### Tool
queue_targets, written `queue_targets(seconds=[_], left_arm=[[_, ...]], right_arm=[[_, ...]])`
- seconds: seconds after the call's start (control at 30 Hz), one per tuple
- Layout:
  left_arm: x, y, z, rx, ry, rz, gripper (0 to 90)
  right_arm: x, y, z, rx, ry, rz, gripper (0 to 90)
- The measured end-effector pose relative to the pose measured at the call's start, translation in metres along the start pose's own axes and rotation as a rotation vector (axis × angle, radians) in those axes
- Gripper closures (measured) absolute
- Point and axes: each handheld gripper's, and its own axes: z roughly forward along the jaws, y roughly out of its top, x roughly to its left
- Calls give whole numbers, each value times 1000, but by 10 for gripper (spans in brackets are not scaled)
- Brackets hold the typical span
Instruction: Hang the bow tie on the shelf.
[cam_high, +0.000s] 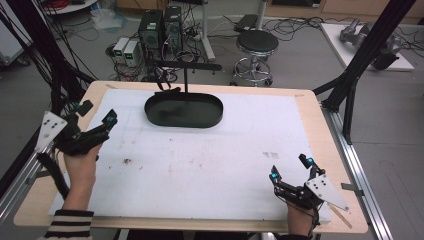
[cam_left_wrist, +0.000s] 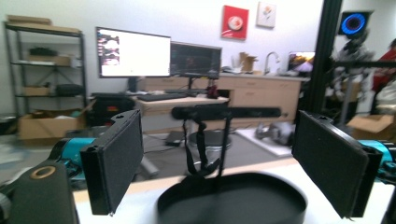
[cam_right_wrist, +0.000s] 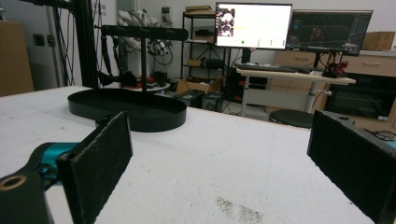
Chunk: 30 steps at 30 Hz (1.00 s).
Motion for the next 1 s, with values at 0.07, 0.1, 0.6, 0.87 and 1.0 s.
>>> queue_targets(seconds=[0.07, 0.1, 0.6, 0.87, 1.0], left_arm=[[3, -5, -15, -2, 8, -4, 170], [5, -7, -22, 4, 14, 0, 170], [7, -45, -75, 89, 78, 58, 167], [11, -56, -83, 83, 92, 35, 168], [12, -58, -85, 82, 102, 35, 168]], right_arm=[[0, -1, 0, 2, -3, -7, 57], [0, -1, 0, 2, -3, -7, 57], [-1, -4, -3, 7, -52, -8, 56], [2, -4, 0, 1, -60, -16, 56], [2, -5, 2, 10, -61, -14, 56]])
